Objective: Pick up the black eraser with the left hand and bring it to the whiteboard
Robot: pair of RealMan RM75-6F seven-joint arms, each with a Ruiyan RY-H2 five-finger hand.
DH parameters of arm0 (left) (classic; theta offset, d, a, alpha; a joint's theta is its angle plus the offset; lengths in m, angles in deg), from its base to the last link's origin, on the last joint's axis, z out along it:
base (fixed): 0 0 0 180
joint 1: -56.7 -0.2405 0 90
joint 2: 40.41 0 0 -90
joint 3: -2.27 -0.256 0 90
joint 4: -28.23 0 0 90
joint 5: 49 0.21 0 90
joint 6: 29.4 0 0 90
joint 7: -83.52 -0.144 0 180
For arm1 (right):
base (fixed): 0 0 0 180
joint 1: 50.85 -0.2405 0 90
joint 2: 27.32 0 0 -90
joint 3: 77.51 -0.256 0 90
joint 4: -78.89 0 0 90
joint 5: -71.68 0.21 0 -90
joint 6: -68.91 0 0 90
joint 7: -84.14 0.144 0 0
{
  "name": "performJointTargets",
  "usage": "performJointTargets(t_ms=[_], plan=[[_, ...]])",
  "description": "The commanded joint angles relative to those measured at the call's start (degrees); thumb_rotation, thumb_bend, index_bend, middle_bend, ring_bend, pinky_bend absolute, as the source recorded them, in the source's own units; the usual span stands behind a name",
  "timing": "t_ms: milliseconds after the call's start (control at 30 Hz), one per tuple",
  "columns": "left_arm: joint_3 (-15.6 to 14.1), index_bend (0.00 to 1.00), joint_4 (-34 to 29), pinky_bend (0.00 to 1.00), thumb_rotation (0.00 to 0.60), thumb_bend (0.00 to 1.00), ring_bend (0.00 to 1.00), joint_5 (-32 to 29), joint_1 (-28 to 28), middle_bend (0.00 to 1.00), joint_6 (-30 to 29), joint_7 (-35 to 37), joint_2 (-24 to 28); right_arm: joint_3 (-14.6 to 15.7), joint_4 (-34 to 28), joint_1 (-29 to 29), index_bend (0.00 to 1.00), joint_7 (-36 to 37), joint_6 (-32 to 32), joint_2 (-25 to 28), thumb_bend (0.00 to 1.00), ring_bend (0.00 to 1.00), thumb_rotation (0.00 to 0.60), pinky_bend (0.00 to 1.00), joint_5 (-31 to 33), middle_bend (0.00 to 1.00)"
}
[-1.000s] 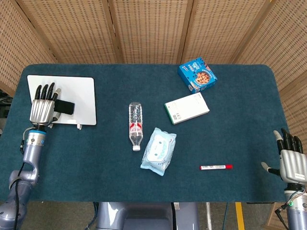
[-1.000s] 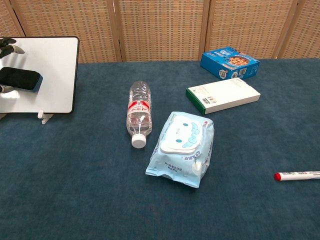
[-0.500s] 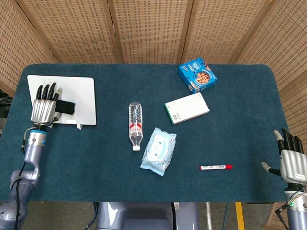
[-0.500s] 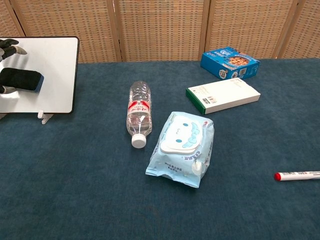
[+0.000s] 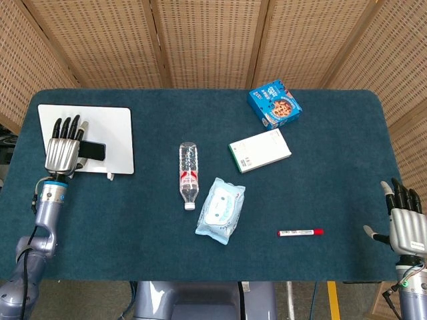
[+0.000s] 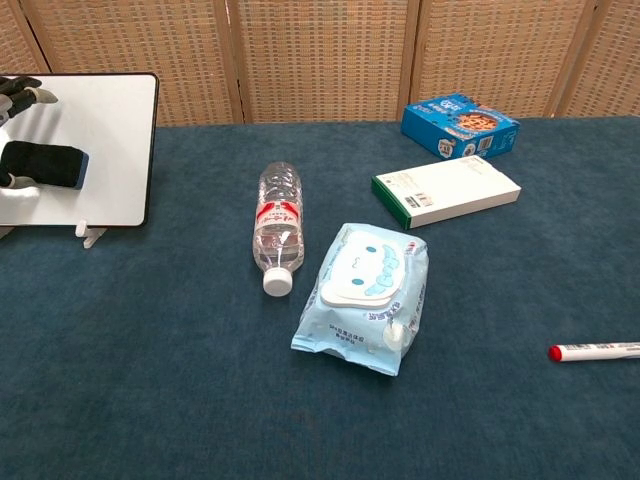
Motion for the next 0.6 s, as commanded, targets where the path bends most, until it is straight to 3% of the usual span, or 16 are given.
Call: performJointTargets(t_ms=[33,333,600], plan=[[0.0,0.0,-0.1,0.0,0.6,0.2,0.0,0.0,0.0,0.0,-0.2,0.2,-0.1,0.0,0.0,0.0,0.03,0.1,0.1,0.0,0.16,0.0,0.6,0.0,0.0,0.0],[-0.3,0.0,-1.3,0.0,0.6,0.2,0.0,0.6,-0.4,0.0,-3.4,3.1,0.3,-0.1,0.0,0.1,0.03,0.3,0.2,0.1,0.16,0.0,0.6,0.0,0.0,0.0],[-1.1,0.0,-7.6,0.0,0.6,0.2,0.0,2.1,-4.5,0.0,-15.9,5.4,3.4,-0.3,-0.5,0.3,0.03,1.0,0.6,0.6,0.16,0.0,0.6,0.0,-0.2,0.0]])
